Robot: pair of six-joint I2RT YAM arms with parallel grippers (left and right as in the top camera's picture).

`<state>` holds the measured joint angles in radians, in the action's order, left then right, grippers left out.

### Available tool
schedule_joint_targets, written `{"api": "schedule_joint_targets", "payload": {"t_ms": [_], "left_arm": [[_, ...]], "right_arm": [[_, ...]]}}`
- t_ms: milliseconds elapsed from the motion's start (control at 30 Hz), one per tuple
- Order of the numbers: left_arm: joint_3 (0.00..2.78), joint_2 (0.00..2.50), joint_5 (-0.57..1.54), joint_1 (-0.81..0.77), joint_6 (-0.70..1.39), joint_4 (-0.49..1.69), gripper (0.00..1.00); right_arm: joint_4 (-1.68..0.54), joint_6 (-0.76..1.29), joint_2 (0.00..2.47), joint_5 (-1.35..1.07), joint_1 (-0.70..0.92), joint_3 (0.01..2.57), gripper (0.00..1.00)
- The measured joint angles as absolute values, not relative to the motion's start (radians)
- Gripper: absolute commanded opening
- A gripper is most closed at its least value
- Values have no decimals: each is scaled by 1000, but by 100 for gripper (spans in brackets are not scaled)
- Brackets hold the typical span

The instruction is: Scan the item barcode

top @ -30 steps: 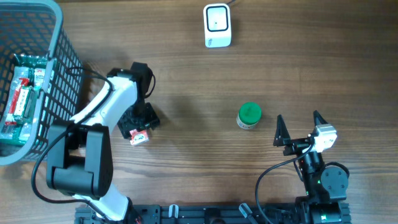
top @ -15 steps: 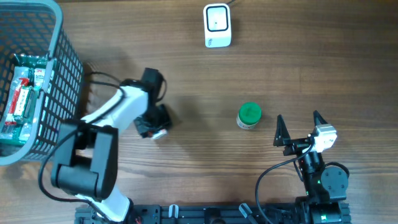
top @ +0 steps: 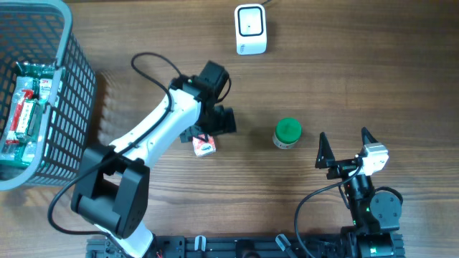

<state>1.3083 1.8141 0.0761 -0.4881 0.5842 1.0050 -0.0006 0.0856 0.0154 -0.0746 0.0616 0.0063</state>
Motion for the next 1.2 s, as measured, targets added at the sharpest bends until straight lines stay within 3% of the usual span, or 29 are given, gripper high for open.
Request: {"api": "schedule_joint_targets", "payload": {"t_ms": [267,333,400,467,1000,1100,1200], "left_arm": [[1314,1814,16,-469,585,1103,87],[1288,1814,8,-452,586,1096,72],[1244,1814,6,-425,584,1078,45],[1215,1814,15,-400,580,1049,37],[1088,1815,165,-347,490,854,48],[1079,1815,171,-347,488,832,61],[1077,1815,174,-348,472,813,60]], "right_arm": [[-1,86,15,-75,62,6,100],[-1,86,15,-75,62,6,100],[-1,86,15,-75,62,6,100],[-1,86,15,-75,62,6,100],[-1,86,15,-75,62,6,100],[-1,86,15,-75,62,6,100],[-1,86,15,-75,62,6,100]]}}
